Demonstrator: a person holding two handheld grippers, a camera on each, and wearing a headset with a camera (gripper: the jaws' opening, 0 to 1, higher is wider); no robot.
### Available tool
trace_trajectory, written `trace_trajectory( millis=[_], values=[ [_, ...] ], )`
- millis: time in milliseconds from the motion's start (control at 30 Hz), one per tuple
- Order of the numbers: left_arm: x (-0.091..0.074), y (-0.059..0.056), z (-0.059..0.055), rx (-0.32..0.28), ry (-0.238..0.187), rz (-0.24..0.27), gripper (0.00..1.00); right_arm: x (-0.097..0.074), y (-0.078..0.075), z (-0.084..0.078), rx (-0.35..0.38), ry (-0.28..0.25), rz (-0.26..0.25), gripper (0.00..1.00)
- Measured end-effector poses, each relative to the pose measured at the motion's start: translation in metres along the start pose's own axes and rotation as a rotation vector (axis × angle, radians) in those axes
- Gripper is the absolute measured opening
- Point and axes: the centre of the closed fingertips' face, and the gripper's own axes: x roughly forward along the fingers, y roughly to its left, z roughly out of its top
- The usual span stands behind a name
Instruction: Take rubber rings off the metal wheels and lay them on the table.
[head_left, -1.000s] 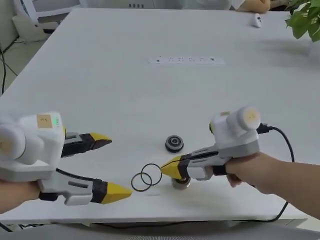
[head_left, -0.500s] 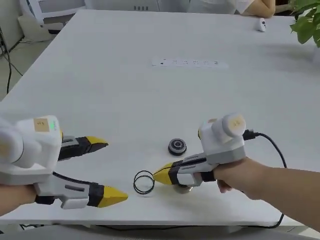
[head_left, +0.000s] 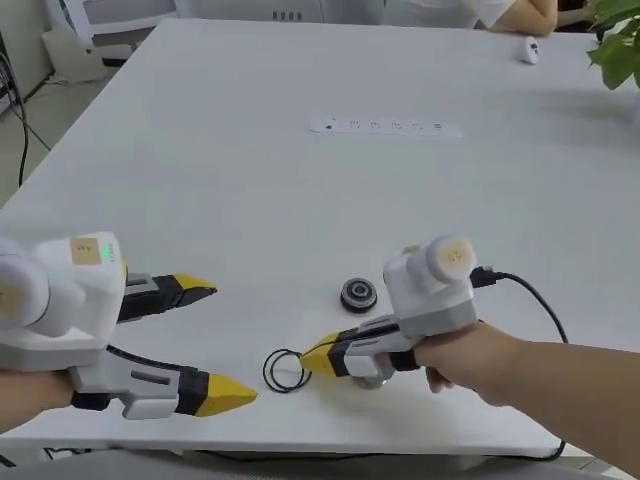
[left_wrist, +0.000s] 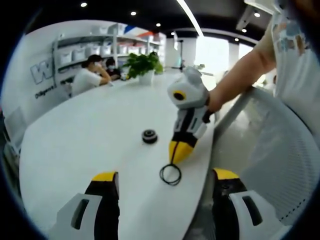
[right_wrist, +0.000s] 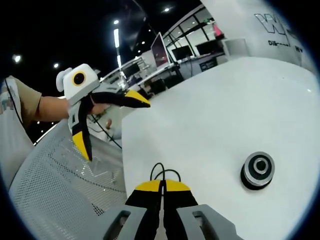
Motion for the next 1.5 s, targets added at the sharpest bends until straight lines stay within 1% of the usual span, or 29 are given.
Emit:
trace_trajectory(
  millis=[133, 233, 433, 567, 733, 967, 1133, 1200, 1267, 1500],
  values=[
    [0.0, -0.001, 0.0, -0.001, 0.001, -0.001, 0.77, 0.001, -0.002, 0.0, -0.007, 0.0, -0.011, 0.0],
    [-0.001, -0.001, 0.0, 0.0, 0.002, 0.0, 0.77, 0.002, -0.003, -0.001, -0.031, 0.009, -0.021, 0.0],
    [-0.001, -0.001, 0.0, 0.002, 0.004, -0.001, 0.77, 0.001, -0.003, 0.0, -0.049, 0.008, -0.026, 0.0],
    [0.0, -0.001, 0.0, 0.001, 0.005, -0.002, 0.77, 0.0, -0.003, 0.001, -0.056, 0.007, -0.027, 0.03],
    [0.0, 0.0, 0.001, 0.002, 0.004, -0.003, 0.77, -0.002, -0.006, 0.005, -0.056, -0.014, -0.038, 0.12],
    [0.002, 0.003, 0.004, 0.007, 0.006, -0.003, 0.76, -0.012, -0.006, 0.017, -0.065, -0.059, -0.039, 0.17],
    [0.004, 0.005, 0.01, 0.006, -0.001, -0.007, 0.76, -0.023, -0.007, 0.03, -0.073, -0.108, -0.041, 0.23],
    [0.005, 0.006, 0.012, 0.007, -0.003, -0.008, 0.76, -0.028, -0.007, 0.032, -0.075, -0.119, -0.042, 0.26],
    [0.007, 0.007, 0.014, 0.013, -0.003, -0.01, 0.76, -0.033, -0.01, 0.034, -0.09, -0.13, -0.054, 0.27],
    [0.015, 0.013, 0.022, 0.03, -0.001, -0.011, 0.75, -0.055, -0.021, 0.042, -0.106, -0.173, -0.097, 0.29]
  ],
)
